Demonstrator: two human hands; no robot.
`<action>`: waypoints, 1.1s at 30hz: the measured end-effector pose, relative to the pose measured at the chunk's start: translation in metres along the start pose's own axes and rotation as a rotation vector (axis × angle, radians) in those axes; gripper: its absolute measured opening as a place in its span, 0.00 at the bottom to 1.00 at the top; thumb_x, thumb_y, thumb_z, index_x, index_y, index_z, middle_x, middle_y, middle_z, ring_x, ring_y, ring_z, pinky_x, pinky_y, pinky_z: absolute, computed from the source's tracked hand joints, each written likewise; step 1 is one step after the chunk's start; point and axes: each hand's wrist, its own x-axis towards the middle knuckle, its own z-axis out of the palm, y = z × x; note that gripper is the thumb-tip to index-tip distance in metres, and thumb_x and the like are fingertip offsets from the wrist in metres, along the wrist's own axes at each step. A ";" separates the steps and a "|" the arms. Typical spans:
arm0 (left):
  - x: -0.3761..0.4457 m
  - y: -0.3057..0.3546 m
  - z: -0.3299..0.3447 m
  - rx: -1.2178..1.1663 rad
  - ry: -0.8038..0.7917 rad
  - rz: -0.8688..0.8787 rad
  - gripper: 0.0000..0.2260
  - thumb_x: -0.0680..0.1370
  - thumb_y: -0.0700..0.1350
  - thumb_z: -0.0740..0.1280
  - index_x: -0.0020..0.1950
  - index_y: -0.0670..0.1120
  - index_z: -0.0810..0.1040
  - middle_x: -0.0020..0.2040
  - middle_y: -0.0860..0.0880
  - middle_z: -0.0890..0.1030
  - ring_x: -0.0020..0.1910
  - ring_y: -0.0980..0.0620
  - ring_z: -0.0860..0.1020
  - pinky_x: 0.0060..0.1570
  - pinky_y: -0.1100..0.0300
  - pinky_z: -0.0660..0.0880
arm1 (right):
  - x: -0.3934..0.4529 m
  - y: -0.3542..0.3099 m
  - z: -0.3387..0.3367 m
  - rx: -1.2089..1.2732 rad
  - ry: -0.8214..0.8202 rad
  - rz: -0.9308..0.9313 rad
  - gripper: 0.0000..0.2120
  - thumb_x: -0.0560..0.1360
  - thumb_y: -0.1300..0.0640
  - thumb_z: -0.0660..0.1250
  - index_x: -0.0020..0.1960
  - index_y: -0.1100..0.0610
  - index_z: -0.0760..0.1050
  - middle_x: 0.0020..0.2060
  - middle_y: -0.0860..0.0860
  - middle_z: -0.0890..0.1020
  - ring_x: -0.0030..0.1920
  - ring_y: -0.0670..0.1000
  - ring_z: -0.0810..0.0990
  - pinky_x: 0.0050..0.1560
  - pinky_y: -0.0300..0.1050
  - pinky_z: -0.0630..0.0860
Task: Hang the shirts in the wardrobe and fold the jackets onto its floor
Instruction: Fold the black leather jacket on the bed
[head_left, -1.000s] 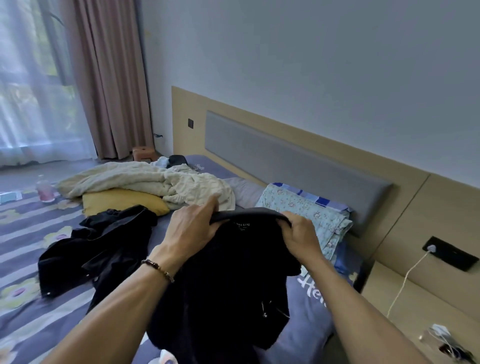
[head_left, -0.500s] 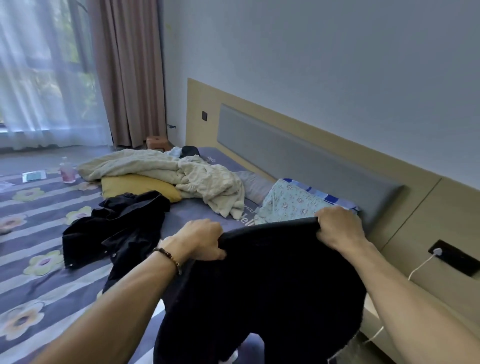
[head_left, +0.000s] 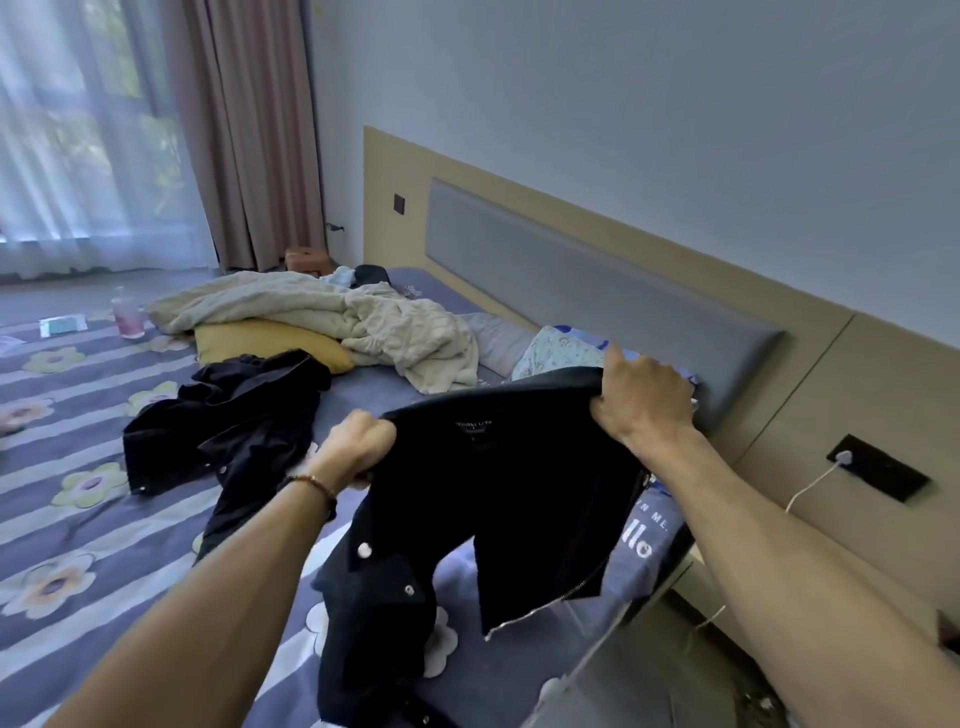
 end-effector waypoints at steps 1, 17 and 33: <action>-0.009 0.013 -0.002 -0.125 0.033 -0.048 0.08 0.76 0.36 0.55 0.37 0.37 0.69 0.29 0.41 0.73 0.20 0.45 0.72 0.21 0.61 0.68 | -0.004 0.003 0.000 0.043 -0.060 0.040 0.16 0.74 0.58 0.63 0.60 0.62 0.70 0.54 0.62 0.79 0.54 0.64 0.79 0.44 0.50 0.71; -0.137 0.099 0.007 -0.637 0.356 0.373 0.09 0.72 0.35 0.65 0.44 0.47 0.83 0.41 0.46 0.84 0.41 0.48 0.83 0.46 0.53 0.81 | -0.074 0.055 -0.063 1.539 -0.395 0.502 0.10 0.80 0.66 0.54 0.46 0.57 0.72 0.37 0.56 0.80 0.21 0.50 0.79 0.19 0.37 0.73; 0.001 0.019 0.107 -1.116 -0.127 0.032 0.21 0.71 0.21 0.52 0.53 0.41 0.72 0.56 0.41 0.78 0.56 0.47 0.79 0.55 0.55 0.76 | -0.011 -0.016 0.133 1.893 -0.435 1.009 0.09 0.78 0.72 0.53 0.50 0.66 0.71 0.40 0.64 0.79 0.28 0.60 0.83 0.23 0.45 0.79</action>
